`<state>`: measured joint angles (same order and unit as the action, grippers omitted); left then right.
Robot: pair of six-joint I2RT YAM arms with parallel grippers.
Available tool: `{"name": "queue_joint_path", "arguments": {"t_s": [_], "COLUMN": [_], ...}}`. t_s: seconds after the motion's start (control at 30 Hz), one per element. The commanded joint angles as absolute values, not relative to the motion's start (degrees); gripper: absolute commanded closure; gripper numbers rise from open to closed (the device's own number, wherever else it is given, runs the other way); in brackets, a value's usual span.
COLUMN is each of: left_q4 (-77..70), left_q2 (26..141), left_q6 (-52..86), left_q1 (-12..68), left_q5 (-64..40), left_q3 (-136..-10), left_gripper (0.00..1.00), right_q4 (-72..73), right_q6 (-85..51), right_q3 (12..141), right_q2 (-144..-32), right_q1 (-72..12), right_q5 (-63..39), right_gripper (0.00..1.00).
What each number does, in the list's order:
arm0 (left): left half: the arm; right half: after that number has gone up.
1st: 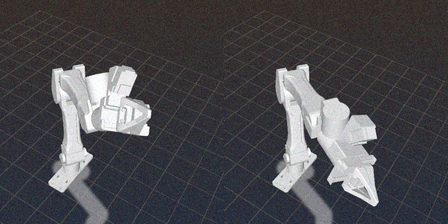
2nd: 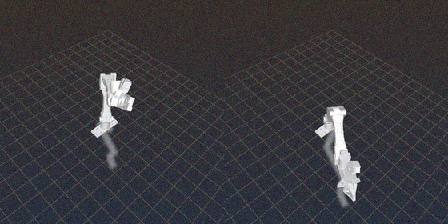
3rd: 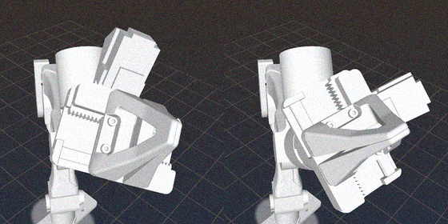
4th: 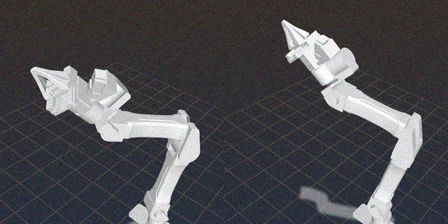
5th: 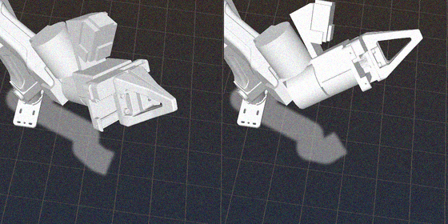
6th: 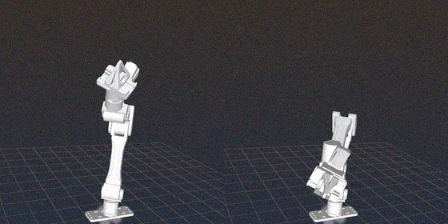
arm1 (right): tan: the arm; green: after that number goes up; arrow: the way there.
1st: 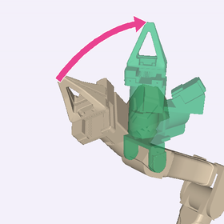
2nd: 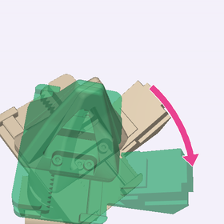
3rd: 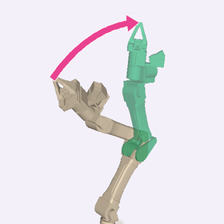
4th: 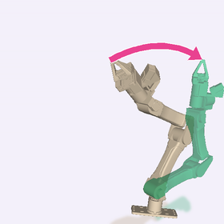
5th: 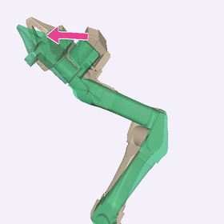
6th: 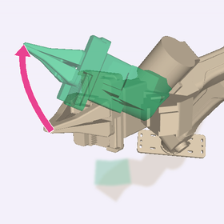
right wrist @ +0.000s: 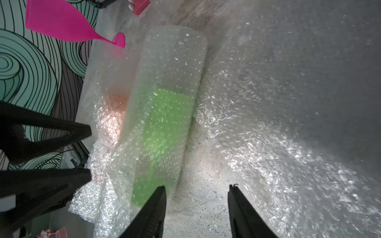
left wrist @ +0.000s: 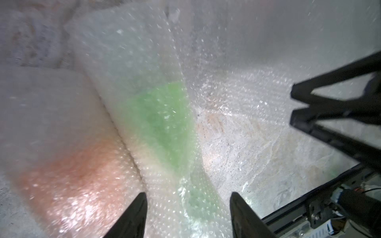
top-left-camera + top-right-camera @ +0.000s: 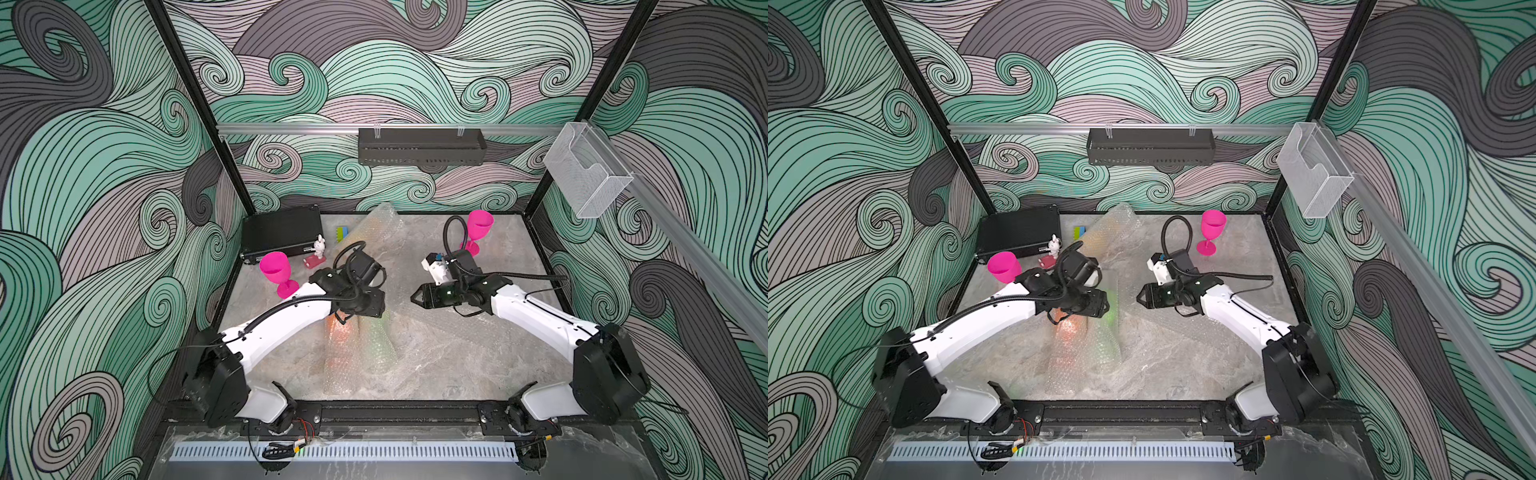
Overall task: Unpack wine glasses from bubble wrap
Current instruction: Adjust the bubble wrap at the center of the board.
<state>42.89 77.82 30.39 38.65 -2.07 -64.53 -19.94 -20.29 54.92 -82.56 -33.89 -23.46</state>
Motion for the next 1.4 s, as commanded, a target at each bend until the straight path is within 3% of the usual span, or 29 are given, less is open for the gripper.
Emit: {"name": "queue_joint_path", "arguments": {"t_s": [0.0, 0.27, 0.53, 0.67, 0.83, 0.9, 1.37], "left_q4": [42.0, 39.6, 36.7, 36.5, 35.2, 34.1, 27.1], "left_q2": [73.9, 67.7, 64.4, 63.0, 62.7, 63.0, 69.3], "left_q6": [32.0, 33.7, 35.7, 36.0, 36.2, 36.4, 42.0], "left_q1": [35.4, 29.7, 27.8, 27.6, 27.6, 27.6, 27.8], "left_q5": [-0.7, -0.3, -2.6, -2.6, -4.6, -6.2, -18.1], "left_q3": [-62.4, -56.5, -51.7, -51.0, -50.5, -50.4, -47.9], "left_gripper": [0.36, 0.36, 0.36, 0.36, 0.36, 0.36, 0.39], "right_q4": [-20.3, -26.0, -28.4, -28.8, -28.0, -26.5, -18.6], "right_q6": [-20.5, -19.3, -18.2, -18.1, -18.7, -19.7, -24.8], "right_q3": [57.8, 65.8, 70.8, 70.0, 66.9, 64.9, 53.3], "right_q2": [-81.8, -87.9, -95.2, -95.9, -94.1, -93.1, -89.3], "right_q1": [-38.4, -50.6, -57.1, -57.7, -55.8, -54.6, -48.6], "right_q5": [-19.8, -8.7, -2.0, -0.5, -1.6, -3.4, -11.9], "right_gripper": [0.45, 0.41, 0.41, 0.51, 0.78, 0.82, 0.82]}}
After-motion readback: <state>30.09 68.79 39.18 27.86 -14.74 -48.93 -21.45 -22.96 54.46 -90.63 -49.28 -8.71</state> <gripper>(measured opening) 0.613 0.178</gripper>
